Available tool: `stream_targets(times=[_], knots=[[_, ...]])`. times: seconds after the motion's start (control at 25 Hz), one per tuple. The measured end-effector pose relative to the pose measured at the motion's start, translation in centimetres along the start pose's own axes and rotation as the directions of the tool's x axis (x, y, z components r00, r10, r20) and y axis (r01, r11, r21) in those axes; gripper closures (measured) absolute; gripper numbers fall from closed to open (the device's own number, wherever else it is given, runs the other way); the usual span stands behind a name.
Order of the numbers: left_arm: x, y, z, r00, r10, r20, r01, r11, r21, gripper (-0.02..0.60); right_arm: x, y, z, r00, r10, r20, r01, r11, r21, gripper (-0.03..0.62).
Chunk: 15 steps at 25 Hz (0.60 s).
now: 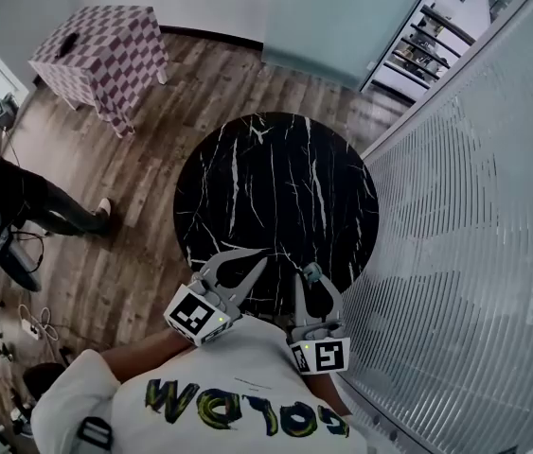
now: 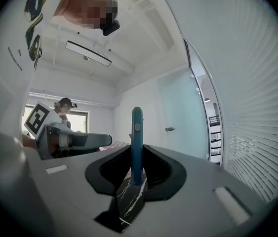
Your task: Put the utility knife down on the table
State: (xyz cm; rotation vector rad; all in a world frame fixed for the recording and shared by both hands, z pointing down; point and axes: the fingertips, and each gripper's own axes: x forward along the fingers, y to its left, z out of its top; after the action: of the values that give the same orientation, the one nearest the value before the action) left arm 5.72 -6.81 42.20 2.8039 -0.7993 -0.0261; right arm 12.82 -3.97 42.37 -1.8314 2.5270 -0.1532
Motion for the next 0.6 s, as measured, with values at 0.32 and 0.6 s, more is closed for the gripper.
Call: stream_targets(times=[0.32, 0.6], knots=[[1.9, 1.7, -4.4, 0.996, -0.023, -0.085, 0.024, 1.0, 0.019, 0.581, 0.4, -1.9, -4.1, 0.997, -0.024, -0.08, 0.021, 0.999, -0.034, 0.52], [2.9, 2.8, -9.0, 0.986, -0.04, -0.163, 0.043, 0.999, 0.018, 0.581, 1.3, -2.0, -9.5, 0.989, -0.006, -0.151, -0.005, 0.997, -0.071, 0.52]])
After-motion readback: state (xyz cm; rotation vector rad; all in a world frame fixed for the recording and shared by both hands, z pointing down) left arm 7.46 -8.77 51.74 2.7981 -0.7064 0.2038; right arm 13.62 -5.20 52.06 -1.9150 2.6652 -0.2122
